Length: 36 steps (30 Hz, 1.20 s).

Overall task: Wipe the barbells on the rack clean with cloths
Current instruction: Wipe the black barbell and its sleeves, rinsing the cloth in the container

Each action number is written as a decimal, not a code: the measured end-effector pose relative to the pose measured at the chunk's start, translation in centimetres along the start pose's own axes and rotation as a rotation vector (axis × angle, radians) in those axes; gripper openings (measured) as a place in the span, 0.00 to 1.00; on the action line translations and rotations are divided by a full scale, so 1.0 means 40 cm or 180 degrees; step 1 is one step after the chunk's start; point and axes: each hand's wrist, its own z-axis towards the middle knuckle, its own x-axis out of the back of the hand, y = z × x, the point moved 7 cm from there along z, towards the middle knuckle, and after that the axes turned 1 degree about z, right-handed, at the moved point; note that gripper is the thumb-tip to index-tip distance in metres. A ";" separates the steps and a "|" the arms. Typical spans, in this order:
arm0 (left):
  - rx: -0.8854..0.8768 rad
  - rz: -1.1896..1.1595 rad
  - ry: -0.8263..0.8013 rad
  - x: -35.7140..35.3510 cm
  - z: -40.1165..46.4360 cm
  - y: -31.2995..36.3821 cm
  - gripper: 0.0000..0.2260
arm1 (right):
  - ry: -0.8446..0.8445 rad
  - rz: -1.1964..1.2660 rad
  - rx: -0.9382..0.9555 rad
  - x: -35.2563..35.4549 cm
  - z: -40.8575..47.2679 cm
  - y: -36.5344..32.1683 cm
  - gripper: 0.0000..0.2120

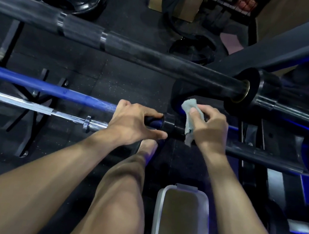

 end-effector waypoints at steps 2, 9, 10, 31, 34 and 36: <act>0.0104 -0.0043 0.0022 -0.001 0.002 -0.001 0.28 | 0.0009 0.0146 -0.0005 0.013 -0.017 -0.017 0.05; 0.0003 -0.0068 0.0076 0.004 0.002 0.013 0.12 | -0.0493 -0.0450 0.0947 -0.107 -0.077 -0.094 0.03; -0.0001 -0.0107 0.0121 0.007 0.002 0.013 0.11 | -0.0368 -0.0502 0.0841 -0.112 -0.054 -0.081 0.05; -0.0178 0.0284 0.0252 0.005 0.002 0.021 0.25 | 0.0007 -0.0046 0.0287 -0.010 0.005 -0.037 0.04; -0.0072 0.0219 0.0303 0.005 0.007 0.018 0.22 | -0.0167 -0.0055 0.0750 -0.048 -0.038 -0.091 0.04; -0.0087 0.0343 0.0314 0.004 0.007 0.023 0.21 | -0.0459 -0.0272 0.1162 -0.099 -0.074 -0.111 0.03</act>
